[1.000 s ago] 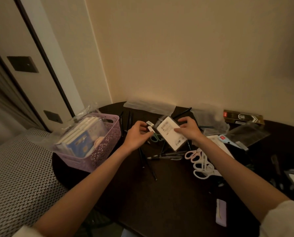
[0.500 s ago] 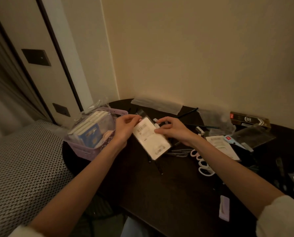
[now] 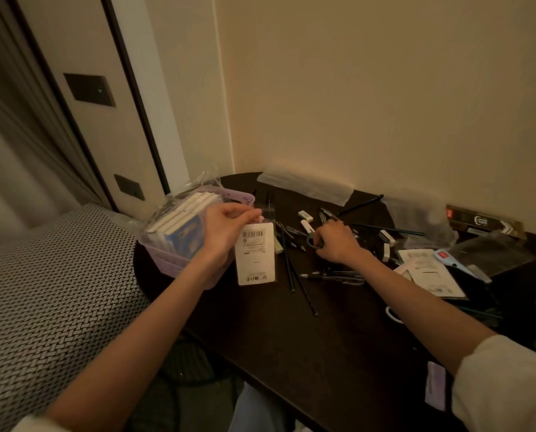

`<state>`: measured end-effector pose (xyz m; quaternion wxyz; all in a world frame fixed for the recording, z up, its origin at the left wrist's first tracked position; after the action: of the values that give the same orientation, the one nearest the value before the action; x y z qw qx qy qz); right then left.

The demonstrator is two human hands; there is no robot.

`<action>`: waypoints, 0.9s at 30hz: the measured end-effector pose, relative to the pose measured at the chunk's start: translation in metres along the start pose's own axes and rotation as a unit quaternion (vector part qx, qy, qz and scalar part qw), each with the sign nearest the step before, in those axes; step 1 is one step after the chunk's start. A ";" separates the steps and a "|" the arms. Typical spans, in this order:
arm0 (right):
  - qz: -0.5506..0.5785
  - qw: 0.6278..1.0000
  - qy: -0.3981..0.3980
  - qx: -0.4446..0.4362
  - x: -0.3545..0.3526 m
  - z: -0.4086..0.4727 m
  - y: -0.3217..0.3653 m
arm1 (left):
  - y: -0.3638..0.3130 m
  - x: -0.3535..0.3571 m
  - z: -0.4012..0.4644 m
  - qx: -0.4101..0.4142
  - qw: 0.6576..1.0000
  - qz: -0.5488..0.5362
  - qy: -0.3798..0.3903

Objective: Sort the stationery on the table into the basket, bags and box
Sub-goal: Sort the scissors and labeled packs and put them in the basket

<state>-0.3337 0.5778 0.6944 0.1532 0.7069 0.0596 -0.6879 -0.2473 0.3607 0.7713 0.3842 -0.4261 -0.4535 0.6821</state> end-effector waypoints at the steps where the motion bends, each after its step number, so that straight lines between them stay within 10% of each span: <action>1: -0.007 1.000 0.008 0.002 0.003 0.000 0.000 | 0.001 0.001 -0.001 0.001 1.000 0.006 0.006; 11: 0.127 0.981 -0.135 0.050 -0.036 -0.006 -0.013 | 0.024 0.014 -0.006 -0.096 0.989 -0.043 0.107; 21: 0.404 0.832 -0.375 -0.068 -0.157 -0.084 0.005 | 0.020 0.034 -0.019 -0.162 0.965 -0.087 0.189; 27: 0.298 0.885 -0.283 -0.220 -0.184 -0.123 0.057 | 0.007 0.041 -0.032 -0.136 0.963 -0.035 0.231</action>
<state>-0.2077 0.5841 0.8855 0.5134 0.4147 -0.0499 -0.7496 -0.2327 0.4056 0.7477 0.4405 -0.6038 -0.4558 0.4834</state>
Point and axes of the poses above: each hand's wrist, its own z-axis towards the middle knuckle, its own x-axis out of the palm, y = z × x, the point moved 10 cm from there along z, towards the middle knuckle, and after that the axes turned 3 degrees about z, right-handed, at the moved point
